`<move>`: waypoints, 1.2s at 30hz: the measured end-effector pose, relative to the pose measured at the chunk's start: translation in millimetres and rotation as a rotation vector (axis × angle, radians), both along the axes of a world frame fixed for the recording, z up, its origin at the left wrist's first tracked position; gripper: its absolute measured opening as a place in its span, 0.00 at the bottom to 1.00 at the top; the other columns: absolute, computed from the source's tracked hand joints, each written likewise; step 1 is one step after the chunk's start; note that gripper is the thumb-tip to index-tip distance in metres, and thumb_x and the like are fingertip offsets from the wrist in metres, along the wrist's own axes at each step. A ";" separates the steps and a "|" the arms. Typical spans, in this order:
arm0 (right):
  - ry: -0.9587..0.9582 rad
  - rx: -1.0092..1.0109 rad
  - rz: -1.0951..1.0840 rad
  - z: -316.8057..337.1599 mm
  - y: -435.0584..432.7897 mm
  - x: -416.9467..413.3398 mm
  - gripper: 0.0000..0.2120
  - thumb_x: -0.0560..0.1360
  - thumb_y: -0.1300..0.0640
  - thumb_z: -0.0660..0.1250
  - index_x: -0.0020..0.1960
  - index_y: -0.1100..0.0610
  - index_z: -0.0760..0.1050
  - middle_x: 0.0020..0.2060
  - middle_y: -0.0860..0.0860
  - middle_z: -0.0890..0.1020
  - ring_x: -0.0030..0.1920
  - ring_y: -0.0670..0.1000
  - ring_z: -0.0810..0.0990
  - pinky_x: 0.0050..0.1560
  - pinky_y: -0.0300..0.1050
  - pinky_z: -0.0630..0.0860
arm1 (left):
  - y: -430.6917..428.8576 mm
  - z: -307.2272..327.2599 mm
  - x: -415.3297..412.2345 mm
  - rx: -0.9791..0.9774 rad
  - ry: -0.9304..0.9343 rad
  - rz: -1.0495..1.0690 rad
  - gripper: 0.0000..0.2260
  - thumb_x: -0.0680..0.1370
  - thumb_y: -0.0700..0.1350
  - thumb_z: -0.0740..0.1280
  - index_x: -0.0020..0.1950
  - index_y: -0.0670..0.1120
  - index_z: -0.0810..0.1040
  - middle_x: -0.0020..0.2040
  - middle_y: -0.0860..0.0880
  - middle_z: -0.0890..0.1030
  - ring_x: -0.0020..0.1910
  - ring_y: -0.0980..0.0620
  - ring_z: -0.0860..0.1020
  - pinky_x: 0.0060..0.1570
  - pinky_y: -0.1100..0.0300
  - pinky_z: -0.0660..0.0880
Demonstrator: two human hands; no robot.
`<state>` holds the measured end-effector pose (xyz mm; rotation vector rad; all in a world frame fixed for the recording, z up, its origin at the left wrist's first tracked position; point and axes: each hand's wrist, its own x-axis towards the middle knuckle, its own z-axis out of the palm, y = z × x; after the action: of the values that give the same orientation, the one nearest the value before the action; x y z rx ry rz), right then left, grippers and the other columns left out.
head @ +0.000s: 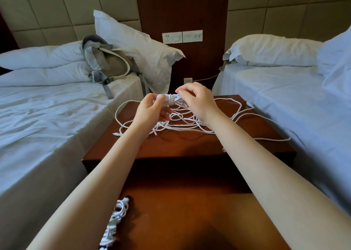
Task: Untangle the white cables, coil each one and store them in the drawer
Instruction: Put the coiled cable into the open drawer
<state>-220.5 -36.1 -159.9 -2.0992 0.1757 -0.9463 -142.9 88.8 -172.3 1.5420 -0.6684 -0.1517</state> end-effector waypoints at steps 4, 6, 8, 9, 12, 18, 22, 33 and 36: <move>-0.015 -0.125 -0.005 -15.6 26.3 -10.3 0.10 0.78 0.55 0.62 0.50 0.58 0.80 0.44 0.49 0.75 0.44 0.48 0.75 0.47 0.43 0.71 | 29.1 -11.9 -10.8 -0.008 -0.001 0.011 0.09 0.81 0.45 0.58 0.47 0.40 0.71 0.29 0.46 0.78 0.26 0.49 0.73 0.29 0.57 0.68; -0.017 -0.185 0.051 -22.1 40.9 -16.4 0.10 0.78 0.55 0.63 0.49 0.59 0.80 0.44 0.50 0.73 0.43 0.48 0.73 0.45 0.40 0.69 | 47.9 -19.8 -15.1 0.025 -0.024 0.015 0.09 0.82 0.45 0.57 0.46 0.42 0.71 0.26 0.49 0.78 0.23 0.51 0.73 0.27 0.58 0.66; 0.001 -0.241 0.126 -28.6 56.6 -21.6 0.09 0.78 0.55 0.63 0.50 0.60 0.79 0.46 0.51 0.73 0.43 0.45 0.72 0.45 0.37 0.68 | 69.1 -26.6 -20.5 0.055 -0.033 0.029 0.09 0.82 0.45 0.57 0.45 0.45 0.72 0.26 0.48 0.78 0.22 0.52 0.72 0.27 0.59 0.66; 0.008 -0.271 0.151 -32.0 64.6 -23.7 0.09 0.78 0.55 0.63 0.51 0.60 0.79 0.46 0.51 0.74 0.43 0.44 0.72 0.45 0.36 0.69 | 79.7 -29.7 -22.4 0.062 -0.033 0.031 0.09 0.82 0.45 0.57 0.45 0.45 0.72 0.27 0.48 0.78 0.23 0.52 0.72 0.27 0.60 0.67; 0.025 -0.298 0.213 -45.2 86.6 -27.7 0.10 0.78 0.55 0.64 0.53 0.60 0.78 0.47 0.51 0.76 0.45 0.46 0.74 0.47 0.34 0.69 | 107.6 -38.9 -26.8 0.100 -0.037 0.044 0.09 0.82 0.45 0.57 0.45 0.43 0.72 0.27 0.48 0.78 0.23 0.52 0.73 0.26 0.61 0.70; 0.124 -0.288 0.317 -82.7 116.2 -31.7 0.13 0.75 0.57 0.68 0.58 0.58 0.78 0.48 0.50 0.78 0.47 0.46 0.76 0.47 0.33 0.70 | 147.4 -57.0 -30.6 0.249 -0.011 0.079 0.11 0.82 0.43 0.56 0.48 0.38 0.73 0.26 0.46 0.77 0.20 0.53 0.72 0.22 0.64 0.67; 0.165 -0.240 0.322 -100.0 127.3 -34.0 0.11 0.72 0.57 0.72 0.53 0.57 0.80 0.46 0.50 0.81 0.44 0.44 0.76 0.47 0.33 0.70 | 165.3 -63.7 -29.4 0.403 0.001 0.070 0.10 0.81 0.45 0.59 0.44 0.41 0.74 0.28 0.45 0.78 0.22 0.52 0.73 0.24 0.62 0.68; 0.451 -0.228 0.266 -134.4 137.7 -11.7 0.08 0.72 0.55 0.71 0.50 0.55 0.82 0.47 0.47 0.83 0.48 0.46 0.78 0.49 0.36 0.69 | 193.2 -78.9 -10.1 0.920 -0.338 0.527 0.14 0.78 0.52 0.62 0.48 0.42 0.77 0.44 0.47 0.76 0.46 0.48 0.72 0.44 0.59 0.66; 0.496 -0.196 0.255 -141.9 144.5 -3.6 0.08 0.71 0.53 0.72 0.49 0.52 0.79 0.47 0.46 0.82 0.48 0.48 0.79 0.52 0.43 0.73 | 192.7 -82.1 -8.8 1.061 -0.249 0.438 0.19 0.79 0.53 0.59 0.43 0.38 0.77 0.40 0.44 0.77 0.41 0.46 0.72 0.40 0.58 0.66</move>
<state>-224.2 108.4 -301.8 -2.4375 0.0641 -0.2897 -151.6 281.5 -254.4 2.7250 -0.4208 0.0377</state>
